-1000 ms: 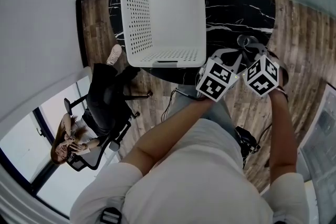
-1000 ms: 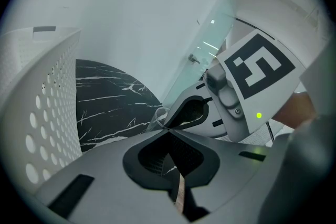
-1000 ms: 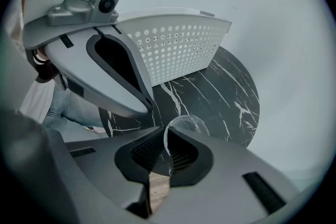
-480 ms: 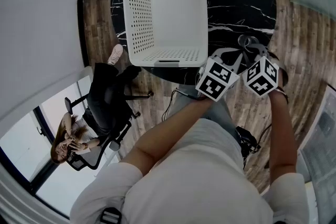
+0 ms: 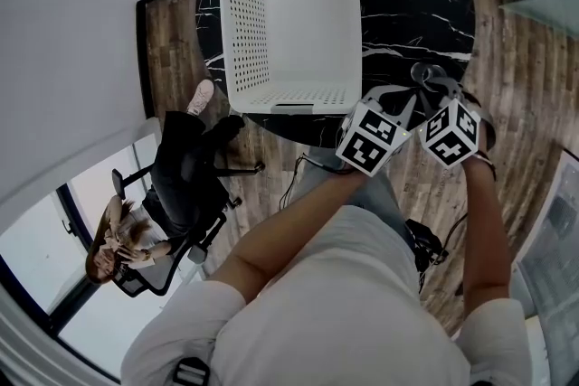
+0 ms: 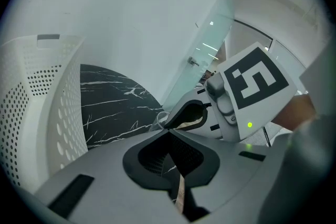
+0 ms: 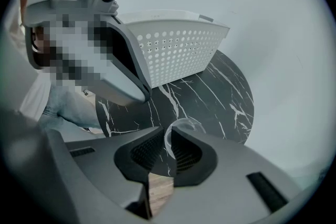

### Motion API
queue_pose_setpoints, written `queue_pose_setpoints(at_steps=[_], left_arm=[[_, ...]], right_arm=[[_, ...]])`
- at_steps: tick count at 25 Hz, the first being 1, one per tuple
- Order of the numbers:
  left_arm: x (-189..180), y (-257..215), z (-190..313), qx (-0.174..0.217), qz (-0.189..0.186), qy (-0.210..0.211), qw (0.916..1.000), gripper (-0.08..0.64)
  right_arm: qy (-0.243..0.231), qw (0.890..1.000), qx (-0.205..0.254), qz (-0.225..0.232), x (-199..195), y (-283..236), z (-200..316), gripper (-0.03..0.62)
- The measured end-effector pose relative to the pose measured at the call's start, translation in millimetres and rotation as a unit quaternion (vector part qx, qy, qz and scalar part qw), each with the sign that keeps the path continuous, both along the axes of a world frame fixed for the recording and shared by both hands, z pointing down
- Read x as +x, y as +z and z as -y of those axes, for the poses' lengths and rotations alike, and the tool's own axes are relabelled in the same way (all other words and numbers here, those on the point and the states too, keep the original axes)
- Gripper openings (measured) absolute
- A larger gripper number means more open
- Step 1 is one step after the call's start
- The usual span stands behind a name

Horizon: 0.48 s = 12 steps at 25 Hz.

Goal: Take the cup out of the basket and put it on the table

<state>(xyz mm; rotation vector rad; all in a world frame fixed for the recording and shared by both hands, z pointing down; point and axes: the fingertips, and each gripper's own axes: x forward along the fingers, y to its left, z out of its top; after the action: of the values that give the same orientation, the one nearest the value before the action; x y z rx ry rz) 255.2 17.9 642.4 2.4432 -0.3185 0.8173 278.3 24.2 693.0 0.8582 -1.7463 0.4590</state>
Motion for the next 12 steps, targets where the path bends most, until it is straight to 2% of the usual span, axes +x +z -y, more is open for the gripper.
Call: queue_pose_setpoints(at_steps=[7, 12], left_arm=[[-7, -15, -1, 0.007, -0.009, 0.003, 0.9999, -0.006], [-14, -33, -7, 0.001, -0.025, 0.008, 0.9997, -0.006]], right_arm=[[0.013, 1.0, 0.014, -0.007, 1, -21, 1, 0.026], [0.033, 0.998, 0.046, -0.006, -3, -51, 3, 0.026]])
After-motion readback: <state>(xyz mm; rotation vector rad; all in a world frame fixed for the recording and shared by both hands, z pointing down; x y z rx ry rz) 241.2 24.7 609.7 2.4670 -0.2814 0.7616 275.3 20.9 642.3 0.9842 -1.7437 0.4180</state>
